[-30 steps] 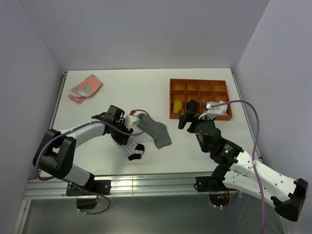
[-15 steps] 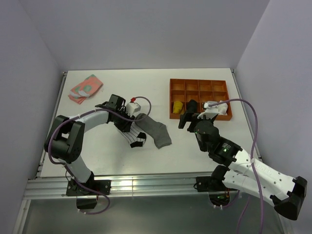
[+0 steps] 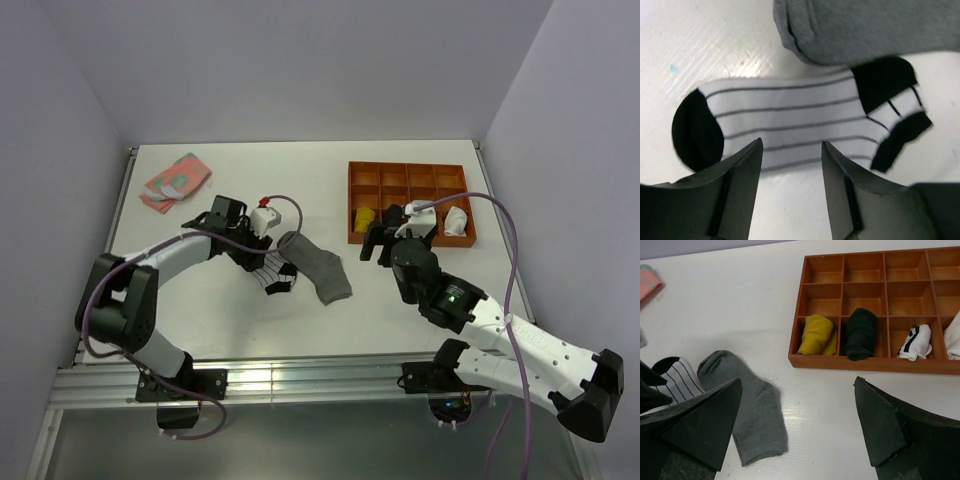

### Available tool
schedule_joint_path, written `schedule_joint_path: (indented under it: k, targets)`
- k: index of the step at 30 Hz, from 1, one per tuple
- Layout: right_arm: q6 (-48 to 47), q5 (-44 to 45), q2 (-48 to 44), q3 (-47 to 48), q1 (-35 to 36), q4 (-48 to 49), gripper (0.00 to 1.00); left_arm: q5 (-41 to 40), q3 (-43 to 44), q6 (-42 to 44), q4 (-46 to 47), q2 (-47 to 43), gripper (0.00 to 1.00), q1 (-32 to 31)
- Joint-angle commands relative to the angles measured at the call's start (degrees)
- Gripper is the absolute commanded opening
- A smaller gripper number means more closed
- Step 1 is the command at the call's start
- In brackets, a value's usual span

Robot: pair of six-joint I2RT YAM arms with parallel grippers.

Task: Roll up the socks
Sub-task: Adjust the sock at the center of the board.

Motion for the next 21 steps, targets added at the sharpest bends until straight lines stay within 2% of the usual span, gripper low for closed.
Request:
schedule_joint_path:
  k: [1, 3, 7, 12, 21]
  targets:
    - [0.21, 0.62, 1.29, 1.36, -0.01, 1.41, 1.0, 1.77, -2.01, 2.88, 0.84, -9.07, 0.57, -0.2]
    - [0.65, 0.54, 1.29, 1.45, -0.01, 1.23, 1.0, 1.43, -3.24, 3.23, 0.83, -11.47, 0.58, -1.17]
    - [1.44, 0.36, 0.41, 0.75, 0.07, 1.41, 1.0, -0.51, -6.4, 1.92, 2.24, -15.86, 0.59, -8.88]
    - [2.67, 0.36, -0.03, 0.39, 0.07, 0.62, 1.0, -2.88, -9.48, -0.36, 6.45, -15.25, 0.58, -15.75]
    - [3.29, 0.53, -0.38, -0.05, 0.07, 0.0, 1.0, -4.11, -10.54, -5.2, 10.85, -12.36, 0.57, -16.64]
